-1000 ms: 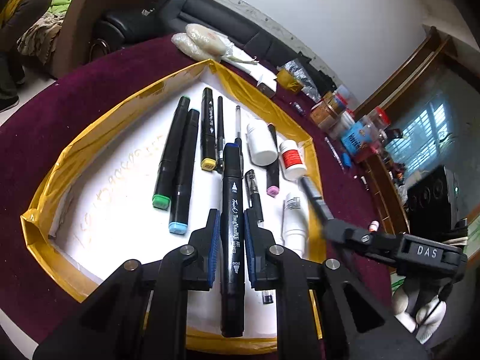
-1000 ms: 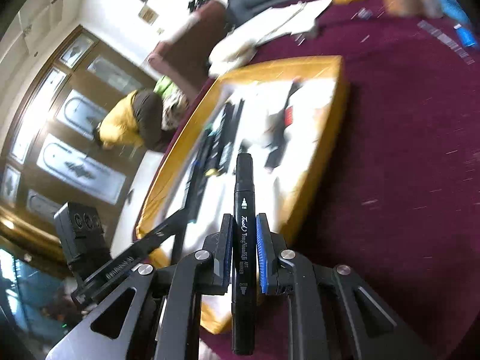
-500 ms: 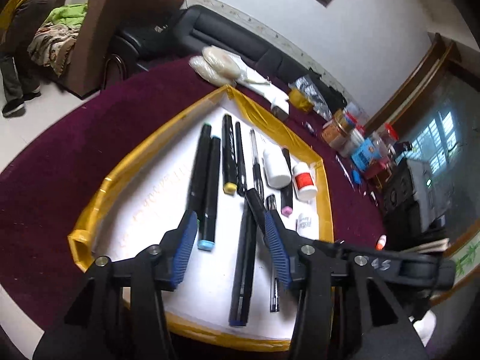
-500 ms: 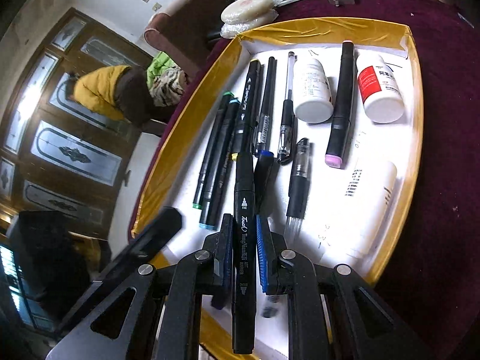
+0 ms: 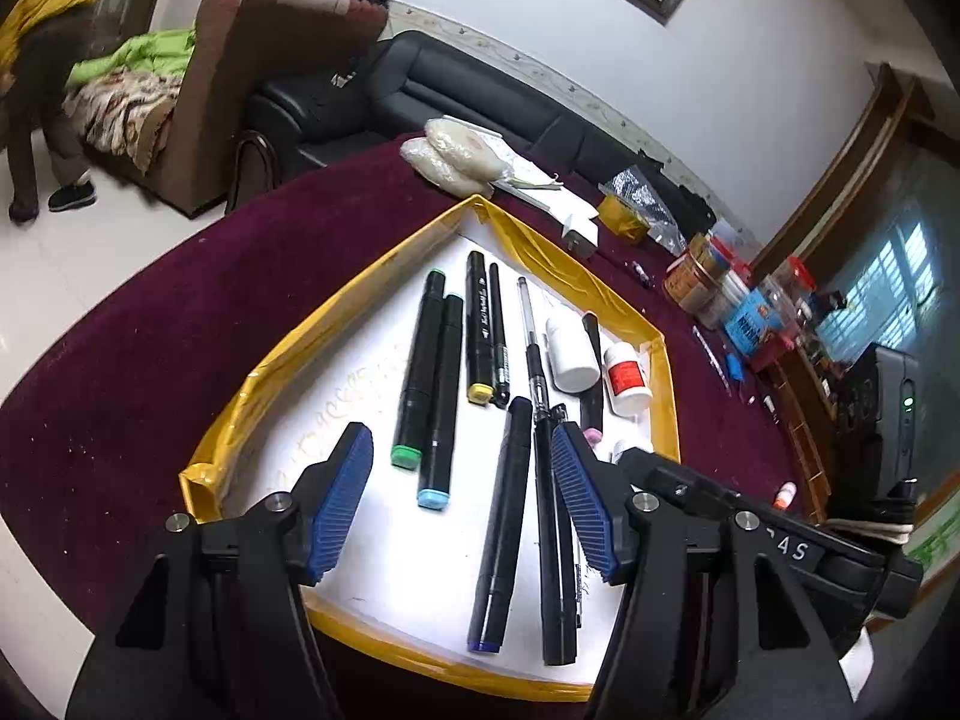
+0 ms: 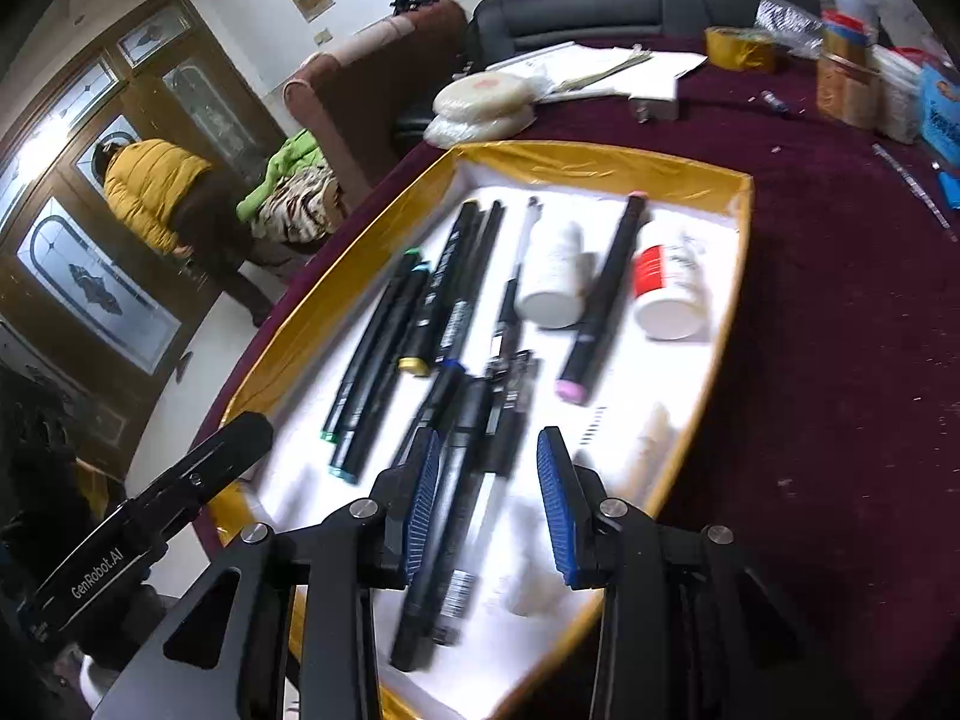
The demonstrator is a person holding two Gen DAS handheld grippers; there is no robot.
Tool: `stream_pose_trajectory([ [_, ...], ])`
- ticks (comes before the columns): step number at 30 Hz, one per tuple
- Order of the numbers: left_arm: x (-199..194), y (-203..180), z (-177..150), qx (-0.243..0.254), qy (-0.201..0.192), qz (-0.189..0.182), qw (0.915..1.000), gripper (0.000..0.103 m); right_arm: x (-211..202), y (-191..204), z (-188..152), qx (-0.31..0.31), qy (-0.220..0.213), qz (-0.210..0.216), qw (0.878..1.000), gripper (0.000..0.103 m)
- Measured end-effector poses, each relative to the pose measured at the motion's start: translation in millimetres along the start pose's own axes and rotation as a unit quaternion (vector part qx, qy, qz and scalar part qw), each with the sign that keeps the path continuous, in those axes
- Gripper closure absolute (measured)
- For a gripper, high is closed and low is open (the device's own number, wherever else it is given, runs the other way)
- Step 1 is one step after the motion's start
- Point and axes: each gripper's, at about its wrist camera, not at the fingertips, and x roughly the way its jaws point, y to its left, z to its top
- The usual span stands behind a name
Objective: Organize rigid objects
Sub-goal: 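Lower both markers into the box and open both tools, then grasp the white orange-capped bottle with right tool while left tool returns to the pile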
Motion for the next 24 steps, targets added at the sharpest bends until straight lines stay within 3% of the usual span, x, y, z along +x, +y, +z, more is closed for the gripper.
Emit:
stream_pose_trajectory([
  [4,-2,-20,-3,0.036,-0.009,0.025,0.9990,0.039,-12,-9,-2,-0.010,-0.026,-0.022,0.999,0.069],
  [6,-3,-32,-5,0.060,-0.020,0.045,0.9969,0.034,-19,-14,-3,-0.013,-0.040,-0.035,0.998,0.062],
  [12,-2,-72,-15,0.140,-0.042,0.102,0.9840,0.032,-36,-32,-10,-0.017,-0.074,-0.072,0.995,0.053],
  [24,23,-118,-36,0.205,0.007,0.133,0.9696,0.032,-52,-64,-23,-0.010,-0.084,-0.089,0.992,0.052],
])
